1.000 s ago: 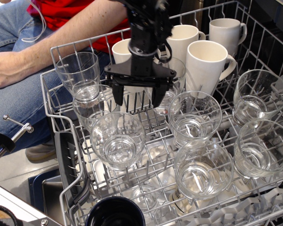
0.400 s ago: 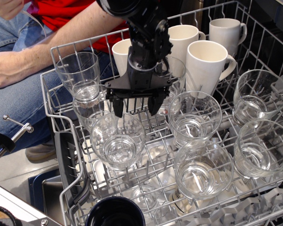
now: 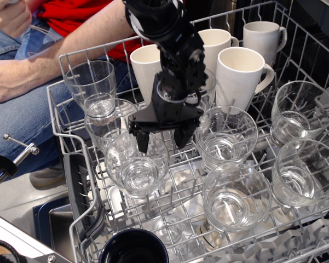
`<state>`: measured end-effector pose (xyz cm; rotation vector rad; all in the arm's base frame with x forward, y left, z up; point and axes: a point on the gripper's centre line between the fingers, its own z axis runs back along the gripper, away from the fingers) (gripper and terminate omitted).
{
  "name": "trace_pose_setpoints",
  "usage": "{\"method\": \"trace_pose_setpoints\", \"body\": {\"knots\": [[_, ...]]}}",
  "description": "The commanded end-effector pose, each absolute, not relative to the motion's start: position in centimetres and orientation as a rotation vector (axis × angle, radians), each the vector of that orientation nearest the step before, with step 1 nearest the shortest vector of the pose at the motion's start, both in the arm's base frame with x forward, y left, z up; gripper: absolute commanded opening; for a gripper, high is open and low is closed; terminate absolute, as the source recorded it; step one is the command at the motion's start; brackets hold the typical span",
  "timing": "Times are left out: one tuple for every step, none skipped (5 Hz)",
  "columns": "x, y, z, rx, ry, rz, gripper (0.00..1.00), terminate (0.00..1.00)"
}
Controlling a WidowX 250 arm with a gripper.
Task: Pick up glass cup
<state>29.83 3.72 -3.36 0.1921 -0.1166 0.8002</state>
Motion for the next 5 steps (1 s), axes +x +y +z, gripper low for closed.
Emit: {"method": "trace_pose_setpoints", "body": {"knots": [[29.8, 3.8, -5.8, 0.134, -0.194, 0.847, 1.00, 0.00], [29.8, 4.1, -6.7, 0.100, -0.187, 0.882, 1.00, 0.00], [30.2, 4.1, -7.4, 0.079, -0.197, 0.917, 0.00, 0.00], [30.2, 4.2, -6.9, 0.048, -0.191, 0.907, 0.00, 0.00], [30.4, 4.0, -6.6, 0.057, -0.180, 0.901, 0.00, 0.00]]}}
